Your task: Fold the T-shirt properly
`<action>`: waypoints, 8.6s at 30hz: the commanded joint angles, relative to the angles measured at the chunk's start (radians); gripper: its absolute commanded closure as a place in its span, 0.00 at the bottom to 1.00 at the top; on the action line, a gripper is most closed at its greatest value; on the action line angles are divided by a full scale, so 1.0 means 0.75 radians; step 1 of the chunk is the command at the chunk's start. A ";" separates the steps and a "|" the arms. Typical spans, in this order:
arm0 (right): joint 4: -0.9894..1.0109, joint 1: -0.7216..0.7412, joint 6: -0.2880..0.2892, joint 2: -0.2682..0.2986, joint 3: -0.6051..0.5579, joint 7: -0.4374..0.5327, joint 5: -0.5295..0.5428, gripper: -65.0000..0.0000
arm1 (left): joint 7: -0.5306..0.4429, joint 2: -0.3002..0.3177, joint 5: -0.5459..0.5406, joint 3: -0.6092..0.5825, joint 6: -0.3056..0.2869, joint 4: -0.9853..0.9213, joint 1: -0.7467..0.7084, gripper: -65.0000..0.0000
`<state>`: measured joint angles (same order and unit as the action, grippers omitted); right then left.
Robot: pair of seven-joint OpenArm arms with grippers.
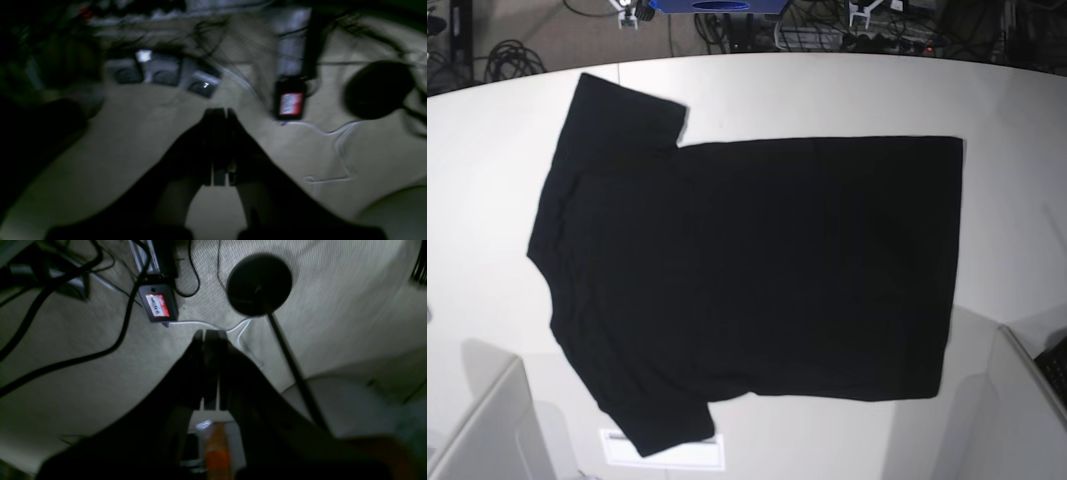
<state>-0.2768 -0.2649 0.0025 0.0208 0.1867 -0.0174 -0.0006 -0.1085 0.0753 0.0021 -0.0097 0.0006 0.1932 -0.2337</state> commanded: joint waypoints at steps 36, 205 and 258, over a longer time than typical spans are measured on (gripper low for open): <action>-2.302 -0.225 0.433 -0.196 0.765 -1.091 0.307 1.00 | -0.004 0.252 -0.605 0.532 -0.122 2.360 -1.359 1.00; -1.760 0.555 0.521 -0.025 0.734 -1.660 0.843 1.00 | 1.566 0.111 -0.881 0.988 -0.393 2.049 0.186 1.00; -1.747 0.094 0.427 -0.184 0.961 -1.160 1.096 0.45 | 1.381 0.007 -0.881 1.180 -0.591 1.650 0.157 0.40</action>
<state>-1.5780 -0.1959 0.3164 -0.1242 0.9047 -0.8936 0.8085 0.9070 0.0753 -0.6777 0.8780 -0.4488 1.4273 -0.1146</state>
